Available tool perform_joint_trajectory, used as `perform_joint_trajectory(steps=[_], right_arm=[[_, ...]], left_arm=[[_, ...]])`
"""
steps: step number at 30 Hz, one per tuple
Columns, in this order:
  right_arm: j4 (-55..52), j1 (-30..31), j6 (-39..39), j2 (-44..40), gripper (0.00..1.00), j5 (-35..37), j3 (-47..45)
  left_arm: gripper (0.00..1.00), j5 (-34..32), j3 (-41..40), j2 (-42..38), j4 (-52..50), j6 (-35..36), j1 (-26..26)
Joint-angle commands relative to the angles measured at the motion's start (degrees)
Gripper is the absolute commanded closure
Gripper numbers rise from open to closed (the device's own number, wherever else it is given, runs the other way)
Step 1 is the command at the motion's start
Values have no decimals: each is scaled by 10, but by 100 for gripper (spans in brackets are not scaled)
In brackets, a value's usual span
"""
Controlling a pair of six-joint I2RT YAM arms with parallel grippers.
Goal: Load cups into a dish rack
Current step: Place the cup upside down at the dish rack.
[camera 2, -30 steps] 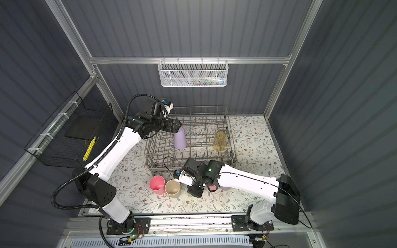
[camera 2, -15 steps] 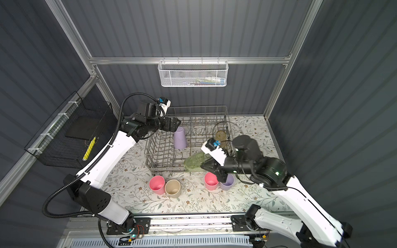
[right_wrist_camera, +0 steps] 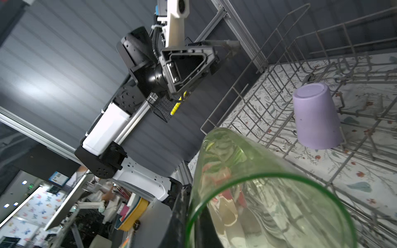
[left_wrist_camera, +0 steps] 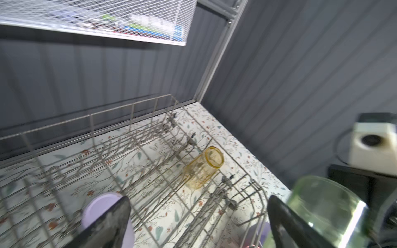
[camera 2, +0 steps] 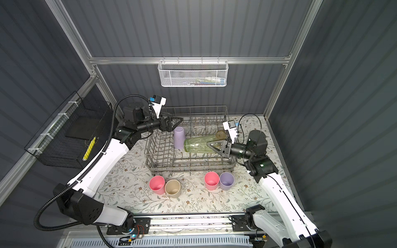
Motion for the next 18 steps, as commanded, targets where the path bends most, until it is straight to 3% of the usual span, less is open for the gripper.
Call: perform_joint_trajectory(steps=[1,8,18], right_arm=[[214,-15,130,0,100,-39,-4],[306,-33,197,46,100,-41,-13],[388,-46,243,81,100,-35,-23]], left_arm=[[2,119,-22,-13,97,-45,6],[4,213,-49,-1,159,-85,6],[5,274,-59,12,174,-99,6]])
